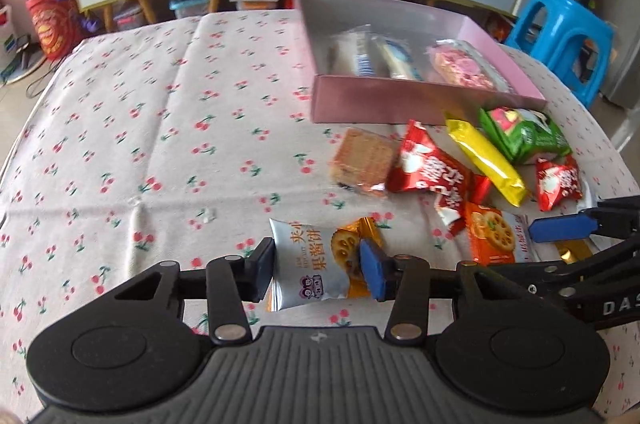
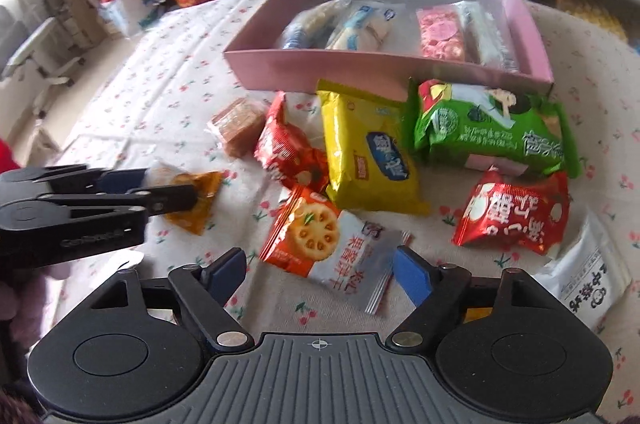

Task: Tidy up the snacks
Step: 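Move both tools back toward the remaining snacks on the cloth, then grasp the orange lotus-biscuit pack with the right gripper while the left grasps a clear pastry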

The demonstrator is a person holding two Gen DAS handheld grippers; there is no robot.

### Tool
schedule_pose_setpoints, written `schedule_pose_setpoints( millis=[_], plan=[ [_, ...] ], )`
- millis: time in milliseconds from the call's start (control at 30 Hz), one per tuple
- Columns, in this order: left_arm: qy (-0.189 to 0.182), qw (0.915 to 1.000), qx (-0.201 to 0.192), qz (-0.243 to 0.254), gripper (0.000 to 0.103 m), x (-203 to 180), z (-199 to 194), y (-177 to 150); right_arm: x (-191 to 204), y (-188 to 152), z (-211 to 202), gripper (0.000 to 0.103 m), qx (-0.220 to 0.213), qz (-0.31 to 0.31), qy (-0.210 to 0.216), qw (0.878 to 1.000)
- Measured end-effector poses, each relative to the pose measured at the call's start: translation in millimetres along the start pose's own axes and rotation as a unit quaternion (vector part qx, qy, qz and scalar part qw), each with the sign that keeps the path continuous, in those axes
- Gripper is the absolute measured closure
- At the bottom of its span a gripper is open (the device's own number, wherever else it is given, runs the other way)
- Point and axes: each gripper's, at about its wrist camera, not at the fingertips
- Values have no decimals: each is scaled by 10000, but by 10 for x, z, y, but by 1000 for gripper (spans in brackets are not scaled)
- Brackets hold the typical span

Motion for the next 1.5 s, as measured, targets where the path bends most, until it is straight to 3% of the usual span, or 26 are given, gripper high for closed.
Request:
schedule_pose_setpoints(
  millis=[233,367,500,700,1300,1500],
  plan=[
    [69,9996,98,-272,61,100,-9,28,136,13,76,25,-211,82,-497,9985],
    [85,9994,113,-324,61,126,-6,32,226,8,110,33,-332,-38,-872,9956],
    [97,9993,131,-346,61,141,-14,34,299,-17,111,49,-419,-240,-1018,9936],
    [96,9991,159,-387,63,150,-22,49,217,-7,41,65,-433,-129,-878,9951],
    [-46,9994,85,-326,80,55,-85,133,106,19,-176,74,-343,201,-173,9991],
    [-333,9979,60,-550,88,127,-127,165,63,14,-244,80,-347,272,55,9990]
  ],
)
Point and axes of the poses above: each gripper's, at about its wrist camera, not at the fingertips, and z roughly the way its jaws point, x to its left, y to its top
